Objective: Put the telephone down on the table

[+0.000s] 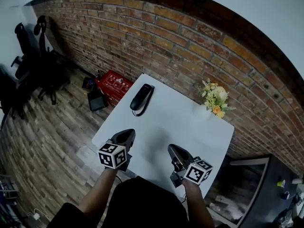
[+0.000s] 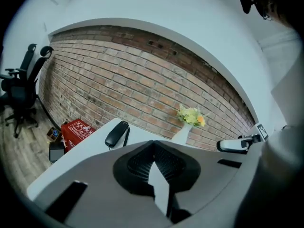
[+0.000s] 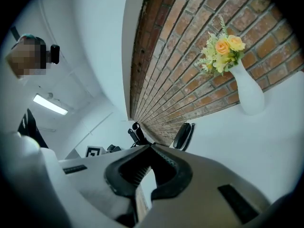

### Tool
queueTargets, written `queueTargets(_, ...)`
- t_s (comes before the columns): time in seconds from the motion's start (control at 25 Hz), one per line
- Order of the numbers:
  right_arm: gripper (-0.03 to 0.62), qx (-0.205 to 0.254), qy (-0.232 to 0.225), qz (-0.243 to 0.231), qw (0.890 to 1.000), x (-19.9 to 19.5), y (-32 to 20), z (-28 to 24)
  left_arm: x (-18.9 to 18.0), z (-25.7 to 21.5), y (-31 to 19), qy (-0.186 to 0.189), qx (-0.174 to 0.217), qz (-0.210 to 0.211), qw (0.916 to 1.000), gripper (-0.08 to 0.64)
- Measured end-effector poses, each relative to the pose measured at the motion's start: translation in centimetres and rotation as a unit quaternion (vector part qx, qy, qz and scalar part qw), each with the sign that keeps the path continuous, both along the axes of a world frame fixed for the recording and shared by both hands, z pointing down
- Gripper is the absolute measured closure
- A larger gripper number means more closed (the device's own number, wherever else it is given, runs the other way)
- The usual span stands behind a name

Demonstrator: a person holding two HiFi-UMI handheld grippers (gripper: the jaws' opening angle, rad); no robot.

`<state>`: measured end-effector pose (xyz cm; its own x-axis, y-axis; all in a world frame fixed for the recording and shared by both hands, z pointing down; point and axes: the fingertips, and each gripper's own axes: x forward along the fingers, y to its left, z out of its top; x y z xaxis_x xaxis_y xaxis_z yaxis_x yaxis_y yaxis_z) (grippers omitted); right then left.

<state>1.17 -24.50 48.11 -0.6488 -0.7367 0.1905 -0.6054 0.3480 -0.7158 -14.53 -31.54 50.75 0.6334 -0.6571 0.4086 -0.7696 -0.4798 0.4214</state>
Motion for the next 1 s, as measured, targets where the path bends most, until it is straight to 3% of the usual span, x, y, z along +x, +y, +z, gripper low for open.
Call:
queueTargets(0.36,0.571,0.014,-0.012,0.004,1.0,1.1,1.2,-1.1,-0.9,-1.2,3.3,0.022,0.005,-0.015,0.9996,0.546)
queueTargets(1.0,0.571,0.016,-0.006,0.017,1.0,1.8,0.7,-1.1,0.8,-1.1,1.8,0.009,0.017,0.011,0.9997,0.546)
